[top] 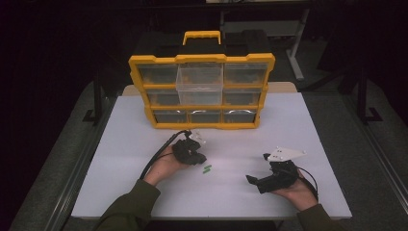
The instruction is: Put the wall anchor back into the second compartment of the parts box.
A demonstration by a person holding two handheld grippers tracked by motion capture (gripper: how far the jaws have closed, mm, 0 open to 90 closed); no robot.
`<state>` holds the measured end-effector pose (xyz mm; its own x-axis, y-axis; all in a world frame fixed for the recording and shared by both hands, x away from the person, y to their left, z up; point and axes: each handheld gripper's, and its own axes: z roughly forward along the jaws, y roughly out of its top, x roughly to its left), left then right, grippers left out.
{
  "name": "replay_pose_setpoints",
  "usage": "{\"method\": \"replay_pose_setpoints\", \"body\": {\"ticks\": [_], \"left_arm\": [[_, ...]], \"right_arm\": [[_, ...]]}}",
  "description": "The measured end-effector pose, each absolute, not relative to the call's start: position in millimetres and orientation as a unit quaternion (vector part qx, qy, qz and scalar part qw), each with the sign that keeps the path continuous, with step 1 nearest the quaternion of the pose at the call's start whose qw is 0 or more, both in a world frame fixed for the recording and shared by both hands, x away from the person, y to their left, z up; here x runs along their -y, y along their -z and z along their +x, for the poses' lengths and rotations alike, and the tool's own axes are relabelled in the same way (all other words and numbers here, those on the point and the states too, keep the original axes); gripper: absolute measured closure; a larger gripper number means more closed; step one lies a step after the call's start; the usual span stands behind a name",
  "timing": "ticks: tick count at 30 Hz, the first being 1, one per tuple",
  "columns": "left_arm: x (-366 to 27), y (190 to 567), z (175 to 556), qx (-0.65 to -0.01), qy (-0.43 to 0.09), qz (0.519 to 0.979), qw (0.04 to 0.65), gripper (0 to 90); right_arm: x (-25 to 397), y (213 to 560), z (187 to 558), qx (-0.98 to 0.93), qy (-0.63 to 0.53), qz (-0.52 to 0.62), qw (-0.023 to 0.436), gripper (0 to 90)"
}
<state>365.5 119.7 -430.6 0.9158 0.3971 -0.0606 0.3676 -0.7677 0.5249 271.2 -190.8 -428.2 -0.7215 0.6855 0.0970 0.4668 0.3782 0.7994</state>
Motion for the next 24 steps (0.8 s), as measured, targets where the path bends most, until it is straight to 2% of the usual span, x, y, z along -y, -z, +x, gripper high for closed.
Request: {"method": "replay_pose_setpoints", "body": {"ticks": [14,24], "left_arm": [[-136.3,418.2,367.1,-0.222,-0.012,0.934,0.281,84.4],[-158.0,401.9,367.3,-0.259,-0.006,0.912,0.318,84.4]], "right_arm": [[190.6,428.4,271.2,-0.821,-0.433,0.35,0.126,0.0],[191.0,428.2,271.0,-0.82,-0.434,0.351,0.126,0.0]]}}
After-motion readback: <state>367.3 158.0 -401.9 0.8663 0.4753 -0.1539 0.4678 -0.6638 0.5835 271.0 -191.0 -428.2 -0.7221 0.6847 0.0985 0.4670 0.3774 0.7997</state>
